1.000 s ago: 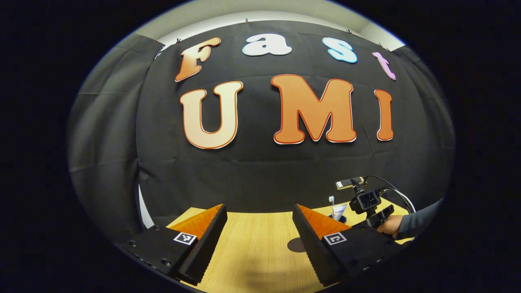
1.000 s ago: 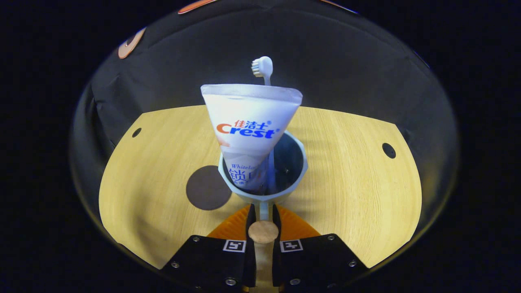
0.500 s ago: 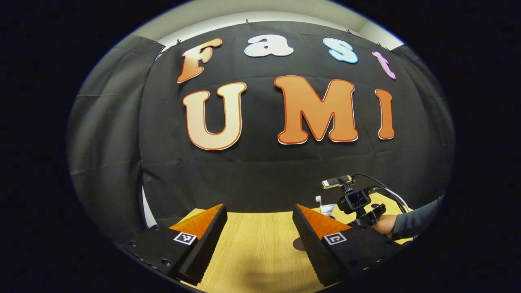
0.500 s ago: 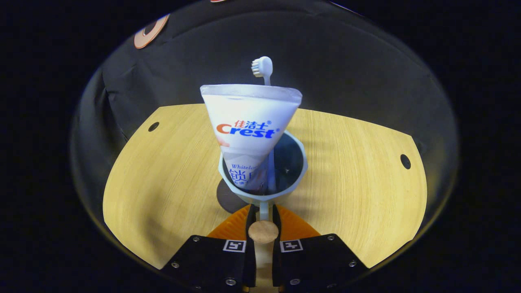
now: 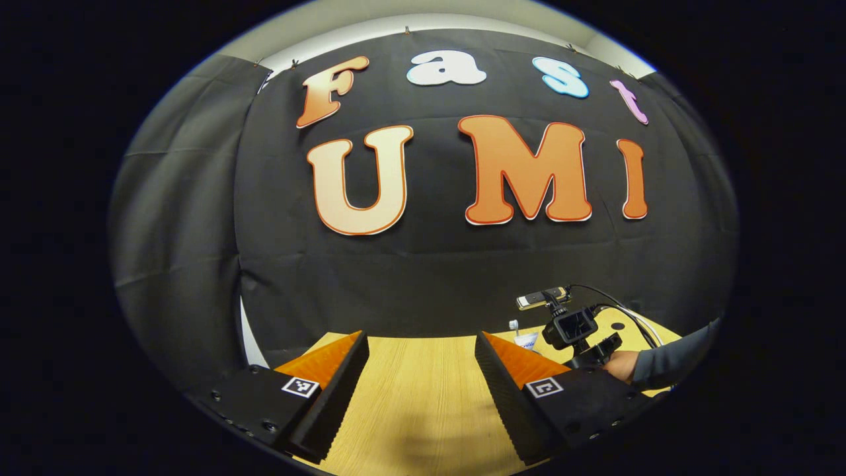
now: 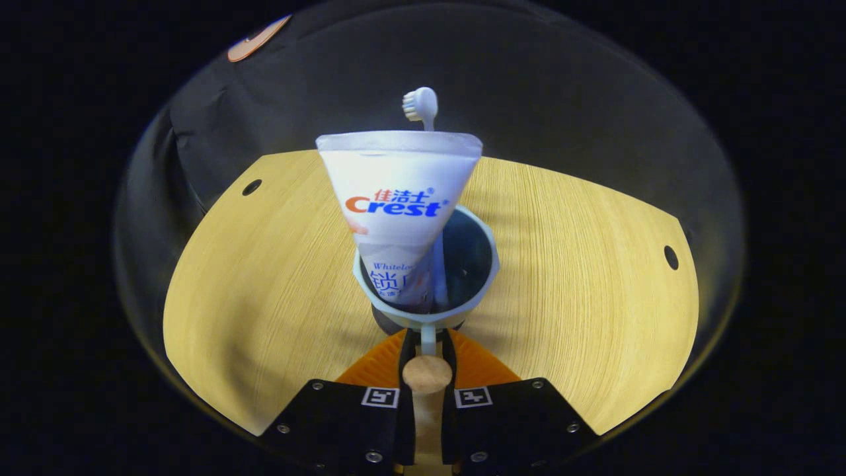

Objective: Put the toothbrush and toothpaste on the desktop into the cup, then pick up the cup and place it on the coaster on the desktop.

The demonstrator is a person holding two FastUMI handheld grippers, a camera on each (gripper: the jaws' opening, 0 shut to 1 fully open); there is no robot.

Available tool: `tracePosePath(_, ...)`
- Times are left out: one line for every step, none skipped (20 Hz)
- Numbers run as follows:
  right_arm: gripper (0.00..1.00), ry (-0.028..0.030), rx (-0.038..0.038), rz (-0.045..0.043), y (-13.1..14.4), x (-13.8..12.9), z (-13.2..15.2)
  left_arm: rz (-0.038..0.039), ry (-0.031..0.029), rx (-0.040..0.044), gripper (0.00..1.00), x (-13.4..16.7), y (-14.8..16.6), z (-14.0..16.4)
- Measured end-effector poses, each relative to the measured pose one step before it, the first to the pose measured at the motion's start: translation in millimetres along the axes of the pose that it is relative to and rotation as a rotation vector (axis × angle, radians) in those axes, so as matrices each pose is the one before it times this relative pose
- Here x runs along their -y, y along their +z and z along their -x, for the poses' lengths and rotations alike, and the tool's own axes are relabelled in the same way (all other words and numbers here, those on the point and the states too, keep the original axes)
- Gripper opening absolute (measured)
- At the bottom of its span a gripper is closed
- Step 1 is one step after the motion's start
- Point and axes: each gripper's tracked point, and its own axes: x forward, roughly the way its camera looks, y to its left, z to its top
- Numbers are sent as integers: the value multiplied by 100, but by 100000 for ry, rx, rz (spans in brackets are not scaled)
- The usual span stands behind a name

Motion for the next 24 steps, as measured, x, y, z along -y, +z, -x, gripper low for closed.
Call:
tracePosePath(16, 224, -862, 267, -234, 2, -45, 72, 122, -385, 97, -206, -124, 102)
tracePosePath(16, -144, -72, 334, -74, 51, -141, 124, -93, -544, 97, -314, -43, 51)
tracePosePath(16, -156, -278, 797, -203, 158, -61, -57, -129, -151, 97, -55, -152, 114)
tracePosePath(16, -262, -113, 146, 27, 77, -43, -240, -104, 2, 98, -94, 1, 168)
tracePosePath(16, -317, -196, -1193, -48, 106, 39, -484, -205, 97, 97, -67, -14, 132)
tracePosePath(17, 260, 203, -1721, 69, -145, 104, -668, -455, 791, 97, 92, 298, 149)
tracePosePath(19, 337, -285, -1403, -51, -4, 80, -687, -639, 1020, 98, 80, 382, 125)
tracePosePath(23, 511, -608, -1524, -47, 8, 143, -604, -624, 942, 98, -51, 228, 204)
tracePosePath(22, 320, 1148, -2074, 274, 34, 324, -493, -723, 996, 97, 116, 391, 190)
tracePosePath(28, 393, 1959, -2073, -12, -19, 317, -352, -781, 993, 97, 144, 404, 198)
tracePosePath(29, 13, 2874, -1390, 482, 4, 800, -197, -766, 934, 97, 100, 261, 225)
tracePosePath(29, 293, 2003, -437, 489, 39, 962, -81, -1081, 564, 97, 267, 170, 254)
tracePosePath(39, 166, 1176, 124, 146, 203, 845, -17, -972, 566, 97, 205, 215, 139)
tracePosePath(39, 228, 1554, 151, 257, 139, 980, 47, -965, 648, 97, 167, 198, 80)
tracePosePath(43, 196, 2226, 72, 375, 171, 1091, -22, -1065, 677, 97, 273, 314, 148)
tracePosePath(49, 133, 2521, -507, 441, 232, 1303, -198, -908, 867, 97, 232, 237, 291)
tracePosePath(52, 57, 3259, -987, 471, 158, 1117, 10, -923, 761, 97, 227, 271, 156)
tracePosePath(59, 195, 4028, -718, 711, 282, 1206, 682, -1362, 248, 97, 454, 73, 107)
tracePosePath(62, 179, 4223, -146, 711, 190, 1151, 883, -1252, 381, 96, 482, 129, 145)
tracePosePath(61, 358, 3658, 261, 665, 271, 1251, 535, -1051, 310, 97, 400, 120, 26)
tracePosePath(69, 193, 2791, 503, 448, 277, 1033, -63, -214, -281, 97, 402, 37, 109)
tracePosePath(75, 590, 2865, 620, 208, 141, 683, -49, 267, 101, 96, 171, 75, 279)
tracePosePath(78, 648, 3154, 678, 593, 275, 1163, 299, 135, 159, 97, 380, 176, 270)
tracePosePath(86, 199, 3166, 522, 583, 252, 1416, 27, 21, 204, 97, 481, 147, 247)
